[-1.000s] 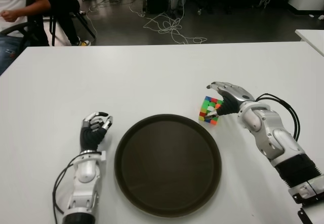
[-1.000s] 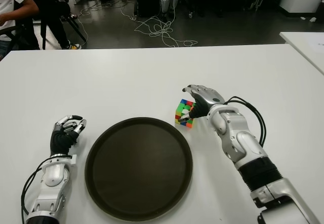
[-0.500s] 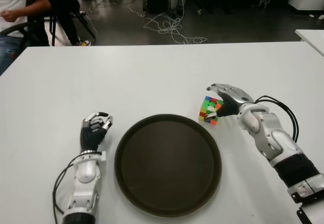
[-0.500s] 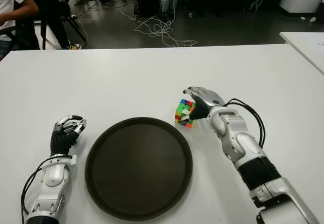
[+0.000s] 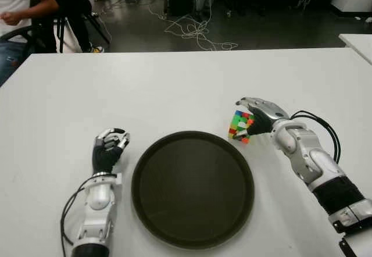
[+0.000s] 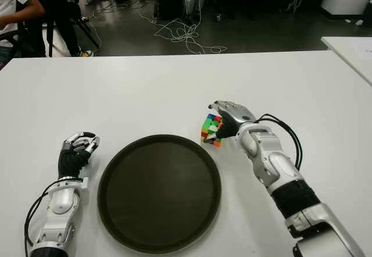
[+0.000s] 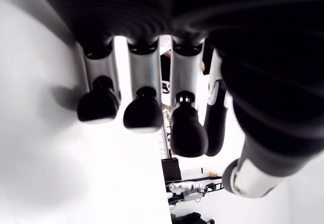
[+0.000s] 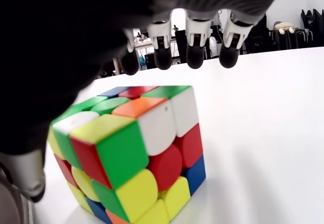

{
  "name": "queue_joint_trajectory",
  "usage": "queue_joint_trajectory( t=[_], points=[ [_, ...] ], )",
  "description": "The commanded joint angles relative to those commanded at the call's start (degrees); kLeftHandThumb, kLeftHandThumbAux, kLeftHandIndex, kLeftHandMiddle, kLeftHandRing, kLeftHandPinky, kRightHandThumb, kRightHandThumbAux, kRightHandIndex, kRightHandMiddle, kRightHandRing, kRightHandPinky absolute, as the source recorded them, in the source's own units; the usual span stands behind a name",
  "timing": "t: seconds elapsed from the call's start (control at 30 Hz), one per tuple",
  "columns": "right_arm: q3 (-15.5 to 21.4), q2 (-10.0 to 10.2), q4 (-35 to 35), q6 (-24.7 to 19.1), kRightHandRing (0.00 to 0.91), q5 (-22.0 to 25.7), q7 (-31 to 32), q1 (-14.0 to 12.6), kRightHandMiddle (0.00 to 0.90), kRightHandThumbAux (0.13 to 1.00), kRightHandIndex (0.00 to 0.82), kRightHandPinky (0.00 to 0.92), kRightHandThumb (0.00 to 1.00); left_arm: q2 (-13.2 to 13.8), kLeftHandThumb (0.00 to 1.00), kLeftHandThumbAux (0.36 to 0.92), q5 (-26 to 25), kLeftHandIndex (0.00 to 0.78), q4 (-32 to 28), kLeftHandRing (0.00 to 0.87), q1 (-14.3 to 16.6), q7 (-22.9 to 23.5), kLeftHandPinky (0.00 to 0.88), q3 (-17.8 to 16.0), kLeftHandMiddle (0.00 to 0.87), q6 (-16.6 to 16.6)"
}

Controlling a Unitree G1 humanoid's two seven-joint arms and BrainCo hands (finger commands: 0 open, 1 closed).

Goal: Pick up the Rubik's Cube and put it in the plate

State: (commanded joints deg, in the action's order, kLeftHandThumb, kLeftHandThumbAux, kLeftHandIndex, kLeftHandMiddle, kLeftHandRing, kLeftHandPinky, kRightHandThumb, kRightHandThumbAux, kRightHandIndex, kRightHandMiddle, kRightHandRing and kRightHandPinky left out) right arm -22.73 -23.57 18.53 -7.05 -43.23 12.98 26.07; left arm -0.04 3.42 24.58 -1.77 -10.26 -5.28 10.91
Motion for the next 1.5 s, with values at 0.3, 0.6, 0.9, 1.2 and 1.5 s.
queue_joint_trajectory(
  t=[0.3, 0.6, 0.9, 1.2, 1.5],
  points=[
    [-0.3, 0.2, 0.0, -0.1, 0.0, -0.1, 0.2, -0.1, 0.0, 0.598, 0.0, 0.0, 0.0, -0.1, 0.702, 0.708, -0.2, 0.442, -0.8, 0.828, -0.4, 0.4, 0.807, 0.1, 0.805, 0.2],
    [-0.7, 0.5, -0.4, -1.3, 0.0, -0.2, 0.8, -0.3, 0.0, 0.628, 0.0, 0.0, 0.0, 0.3, 0.703, 0.708, 1.0, 0.442, 0.2, 0.828, 0.0, -0.3, 0.807, 0.4, 0.805, 0.6],
    [-0.7, 0.7, 0.0, -0.9, 0.0, 0.2, 0.3, -0.3, 0.0, 0.61, 0.0, 0.0, 0.0, 0.1, 0.703, 0.708, 0.6, 0.442, 0.0, 0.826, -0.1, -0.3, 0.804, 0.2, 0.804, 0.1],
    [-0.9, 0.8, -0.2, -1.1, 0.0, 0.0, 0.9, -0.3, 0.0, 0.613, 0.0, 0.0, 0.0, 0.0, 0.703, 0.707, 0.3, 0.442, 0.2, 0.829, 0.1, -0.2, 0.808, 0.0, 0.807, 0.1],
    [-1.4, 0.9, -0.2, -2.5, 0.0, -0.4, 1.6, -0.1, 0.0, 0.597, 0.0, 0.0, 0.0, 0.2, 0.704, 0.707, 0.7, 0.443, 0.4, 0.832, 0.1, -0.6, 0.812, 0.1, 0.81, 0.9]
  ],
)
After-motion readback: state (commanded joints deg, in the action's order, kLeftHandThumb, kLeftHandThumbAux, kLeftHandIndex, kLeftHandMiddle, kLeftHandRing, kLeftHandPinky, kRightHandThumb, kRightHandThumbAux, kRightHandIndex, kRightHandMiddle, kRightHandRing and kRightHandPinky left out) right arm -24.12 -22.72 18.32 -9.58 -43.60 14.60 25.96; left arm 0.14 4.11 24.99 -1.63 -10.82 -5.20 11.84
